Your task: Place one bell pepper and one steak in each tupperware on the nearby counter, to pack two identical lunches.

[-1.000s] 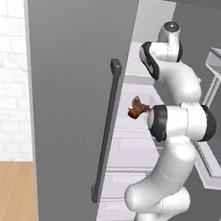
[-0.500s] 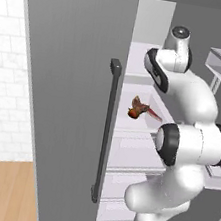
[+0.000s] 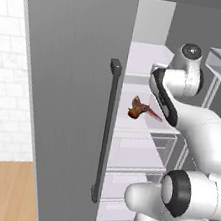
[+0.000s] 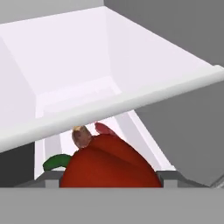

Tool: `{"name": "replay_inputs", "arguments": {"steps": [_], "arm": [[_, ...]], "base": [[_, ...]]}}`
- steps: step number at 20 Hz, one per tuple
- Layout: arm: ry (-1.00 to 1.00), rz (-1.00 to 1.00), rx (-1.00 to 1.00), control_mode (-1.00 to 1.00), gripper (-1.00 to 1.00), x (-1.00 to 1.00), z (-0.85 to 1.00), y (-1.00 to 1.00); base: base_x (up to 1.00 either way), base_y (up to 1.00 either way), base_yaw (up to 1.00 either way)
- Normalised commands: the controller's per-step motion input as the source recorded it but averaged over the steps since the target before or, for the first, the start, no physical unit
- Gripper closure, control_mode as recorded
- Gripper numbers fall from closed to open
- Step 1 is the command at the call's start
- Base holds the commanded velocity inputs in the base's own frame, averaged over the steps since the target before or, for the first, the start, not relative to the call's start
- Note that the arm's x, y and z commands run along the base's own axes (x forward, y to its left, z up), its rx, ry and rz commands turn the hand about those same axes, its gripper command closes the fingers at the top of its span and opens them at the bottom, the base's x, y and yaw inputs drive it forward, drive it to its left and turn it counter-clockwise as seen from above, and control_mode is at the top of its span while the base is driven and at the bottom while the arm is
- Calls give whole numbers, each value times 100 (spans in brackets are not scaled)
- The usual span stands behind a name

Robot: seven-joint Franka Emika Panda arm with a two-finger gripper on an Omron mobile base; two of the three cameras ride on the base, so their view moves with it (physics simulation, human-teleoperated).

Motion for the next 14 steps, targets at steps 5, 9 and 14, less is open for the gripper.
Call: {"name": "replay_inputs", "arguments": {"steps": [5,9,14], "arm": [[0,3,0,-100,100,-100,0,28],[0,9,-3,-100,100,-99,0,44],[0,12,-7,-100,100,-100,0,47]], "base": [[0,0,0],[0,0,0],[0,0,0]]}}
